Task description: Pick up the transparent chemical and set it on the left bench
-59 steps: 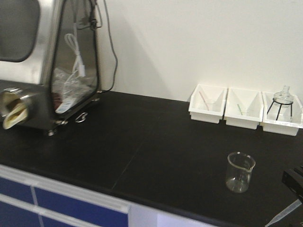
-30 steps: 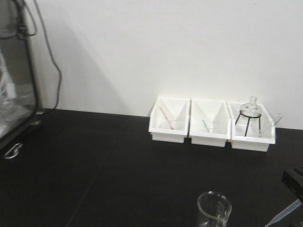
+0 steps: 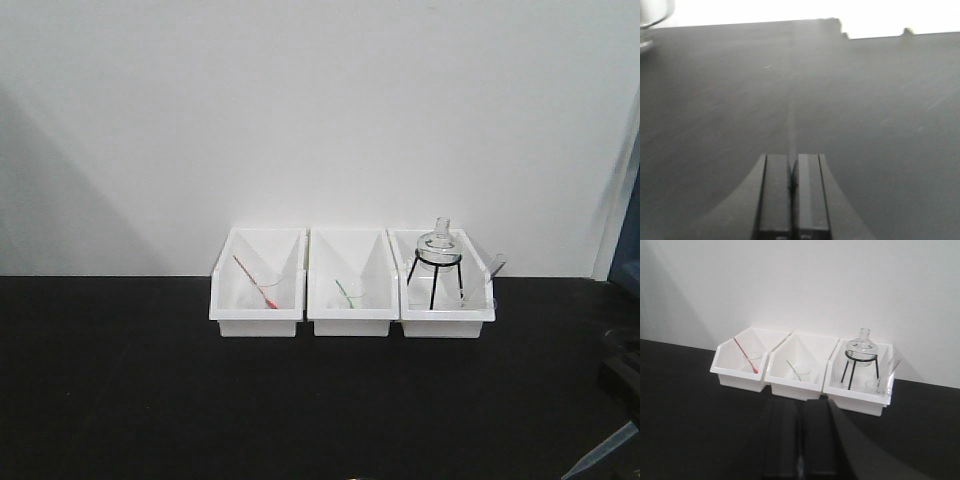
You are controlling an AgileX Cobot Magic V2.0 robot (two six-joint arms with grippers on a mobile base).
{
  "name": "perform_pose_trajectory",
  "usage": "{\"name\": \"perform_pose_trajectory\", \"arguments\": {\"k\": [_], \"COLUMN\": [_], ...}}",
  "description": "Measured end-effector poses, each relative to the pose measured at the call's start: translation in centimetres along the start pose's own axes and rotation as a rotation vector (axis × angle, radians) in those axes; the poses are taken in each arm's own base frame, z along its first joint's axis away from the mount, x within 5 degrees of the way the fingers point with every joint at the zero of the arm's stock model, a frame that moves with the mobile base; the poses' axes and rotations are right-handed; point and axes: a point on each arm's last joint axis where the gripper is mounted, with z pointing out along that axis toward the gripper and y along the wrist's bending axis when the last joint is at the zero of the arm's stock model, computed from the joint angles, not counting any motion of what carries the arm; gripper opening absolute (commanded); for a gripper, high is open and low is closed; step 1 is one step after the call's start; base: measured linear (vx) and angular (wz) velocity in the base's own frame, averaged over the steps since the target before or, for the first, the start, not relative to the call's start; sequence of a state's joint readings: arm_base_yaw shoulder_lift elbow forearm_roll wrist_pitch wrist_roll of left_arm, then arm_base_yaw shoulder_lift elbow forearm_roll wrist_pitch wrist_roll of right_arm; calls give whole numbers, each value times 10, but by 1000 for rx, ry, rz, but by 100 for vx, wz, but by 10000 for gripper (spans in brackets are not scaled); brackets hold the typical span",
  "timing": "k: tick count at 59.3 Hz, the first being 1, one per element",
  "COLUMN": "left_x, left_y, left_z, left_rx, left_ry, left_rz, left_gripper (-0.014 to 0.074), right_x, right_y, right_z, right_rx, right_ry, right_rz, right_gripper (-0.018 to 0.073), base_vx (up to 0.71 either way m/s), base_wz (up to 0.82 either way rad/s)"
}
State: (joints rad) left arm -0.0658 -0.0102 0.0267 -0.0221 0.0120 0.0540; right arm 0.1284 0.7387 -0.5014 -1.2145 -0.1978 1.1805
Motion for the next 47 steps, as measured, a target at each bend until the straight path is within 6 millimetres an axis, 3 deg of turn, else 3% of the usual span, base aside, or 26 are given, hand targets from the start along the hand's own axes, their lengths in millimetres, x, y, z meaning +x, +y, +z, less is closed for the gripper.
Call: {"name": "perform_pose_trajectory", "arguments": {"k": [38, 47], "left_x": [0, 0], "left_y": [0, 0], "left_z": [0, 0], "left_rx": [0, 0], "left_ry": [0, 0], "left_rz": [0, 0], "left_gripper": [-3, -3], "right_x": [0, 1], "right_y": [0, 5], "right_z": [0, 5], "right_rx": [2, -68], "right_ry": [1, -8], "right_rz": [0, 24], "right_gripper": [-3, -3], "base_vx": [2, 0], "base_wz": [-6, 0]}}
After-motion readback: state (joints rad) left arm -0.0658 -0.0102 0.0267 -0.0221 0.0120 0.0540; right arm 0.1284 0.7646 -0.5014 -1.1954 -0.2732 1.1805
